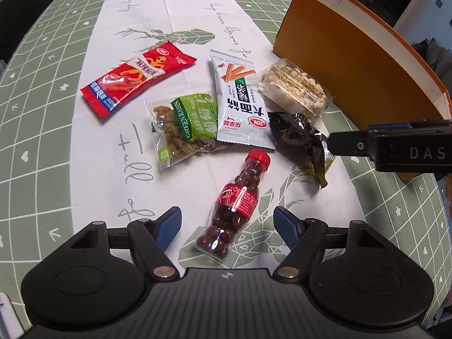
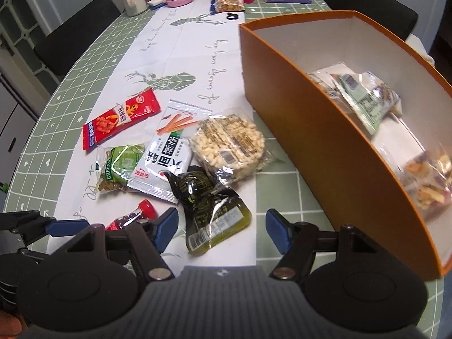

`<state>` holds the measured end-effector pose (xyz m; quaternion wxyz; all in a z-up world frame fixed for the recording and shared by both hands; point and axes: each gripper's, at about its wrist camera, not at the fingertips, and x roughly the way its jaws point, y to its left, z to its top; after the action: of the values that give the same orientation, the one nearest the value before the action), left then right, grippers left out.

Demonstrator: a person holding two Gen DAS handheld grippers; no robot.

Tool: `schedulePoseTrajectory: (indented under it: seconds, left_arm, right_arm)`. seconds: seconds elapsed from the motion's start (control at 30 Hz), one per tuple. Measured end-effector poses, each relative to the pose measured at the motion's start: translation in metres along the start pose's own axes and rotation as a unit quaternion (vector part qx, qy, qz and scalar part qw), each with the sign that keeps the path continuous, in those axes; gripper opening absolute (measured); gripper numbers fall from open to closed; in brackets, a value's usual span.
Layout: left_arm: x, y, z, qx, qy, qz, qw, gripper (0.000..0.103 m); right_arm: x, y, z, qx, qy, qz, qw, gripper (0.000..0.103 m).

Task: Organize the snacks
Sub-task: 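Grasp the red-capped cola candy bottle with left tool while right tool grasps the dark foil bag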

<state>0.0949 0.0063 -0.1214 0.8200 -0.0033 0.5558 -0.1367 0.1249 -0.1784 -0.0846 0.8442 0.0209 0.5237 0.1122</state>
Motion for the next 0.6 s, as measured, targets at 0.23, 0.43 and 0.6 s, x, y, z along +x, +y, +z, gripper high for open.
schedulePoseTrajectory:
  seconds: [0.23,0.43,0.6]
  left_arm:
    - [0.009,0.000,-0.001,0.012,0.001,0.005,0.9999,0.086]
    - [0.010,0.002,0.001,0.017,-0.009,0.009,0.9998,0.086]
    - [0.011,0.001,0.000,0.028,-0.011,0.015,0.9994,0.086]
  right_arm:
    - [0.014,0.023,0.008,-0.098,-0.035,0.004,0.995,0.054]
    - [0.028,0.040,0.008,-0.194,-0.045,0.004,0.980,0.047]
    - [0.040,0.044,0.003,-0.223,-0.030,-0.003,0.974,0.034]
